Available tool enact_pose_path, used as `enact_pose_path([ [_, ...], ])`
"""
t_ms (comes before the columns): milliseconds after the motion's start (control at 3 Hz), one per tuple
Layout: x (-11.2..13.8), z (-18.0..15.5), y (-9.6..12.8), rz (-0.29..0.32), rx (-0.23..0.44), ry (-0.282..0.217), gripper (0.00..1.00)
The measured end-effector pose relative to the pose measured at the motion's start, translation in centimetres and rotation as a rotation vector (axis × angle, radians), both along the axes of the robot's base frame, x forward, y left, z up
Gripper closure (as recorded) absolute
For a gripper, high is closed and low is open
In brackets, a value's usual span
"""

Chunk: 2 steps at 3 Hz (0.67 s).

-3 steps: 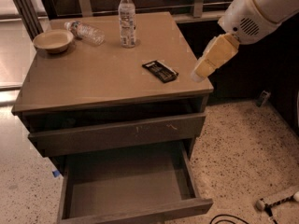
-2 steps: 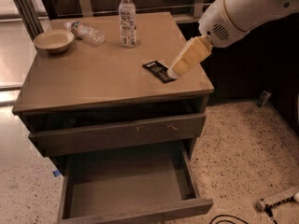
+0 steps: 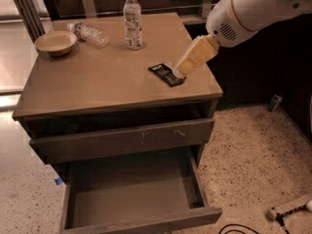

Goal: Place rxbar chocolate into middle drawer

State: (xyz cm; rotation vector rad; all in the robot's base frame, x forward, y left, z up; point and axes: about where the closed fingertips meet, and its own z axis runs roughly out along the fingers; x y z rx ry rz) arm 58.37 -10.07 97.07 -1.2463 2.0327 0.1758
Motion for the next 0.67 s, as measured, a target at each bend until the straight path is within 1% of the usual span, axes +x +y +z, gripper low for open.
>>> enact_pose_path([
  [333, 0.7, -1.6, 0.7, -0.034, 0.035, -0.005, 0.0],
  [667, 2.7, -3.4, 1.5, -0.07, 0.098, -0.017, 0.0],
])
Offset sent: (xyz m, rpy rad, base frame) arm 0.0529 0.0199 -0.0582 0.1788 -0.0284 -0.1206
